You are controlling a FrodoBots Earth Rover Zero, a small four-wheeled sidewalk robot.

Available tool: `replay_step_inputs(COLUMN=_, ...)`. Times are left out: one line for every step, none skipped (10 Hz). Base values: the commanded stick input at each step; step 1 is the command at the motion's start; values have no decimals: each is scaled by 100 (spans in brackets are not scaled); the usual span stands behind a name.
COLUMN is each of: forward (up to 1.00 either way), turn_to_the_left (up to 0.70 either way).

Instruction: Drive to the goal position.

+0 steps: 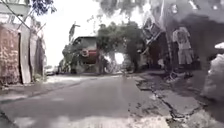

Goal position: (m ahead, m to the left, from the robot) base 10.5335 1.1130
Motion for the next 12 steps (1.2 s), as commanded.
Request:
replay_step_inputs(forward=100, turn_to_the_left=0)
replay_step_inputs(forward=100, turn_to_the_left=0)
replay_step_inputs(forward=100, turn_to_the_left=0)
replay_step_inputs(forward=100, turn_to_the_left=0)
replay_step_inputs(forward=100, turn_to_the_left=0)
replay_step_inputs(forward=100, turn_to_the_left=0)
replay_step_inputs(forward=100, turn_to_the_left=0)
replay_step_inputs(forward=100, turn_to_the_left=0)
replay_step_inputs(forward=100, turn_to_the_left=0)
replay_step_inputs(forward=100, turn_to_the_left=0)
replay_step_inputs(forward=100, turn_to_the_left=0)
replay_step_inputs(forward=100, turn_to_the_left=0)
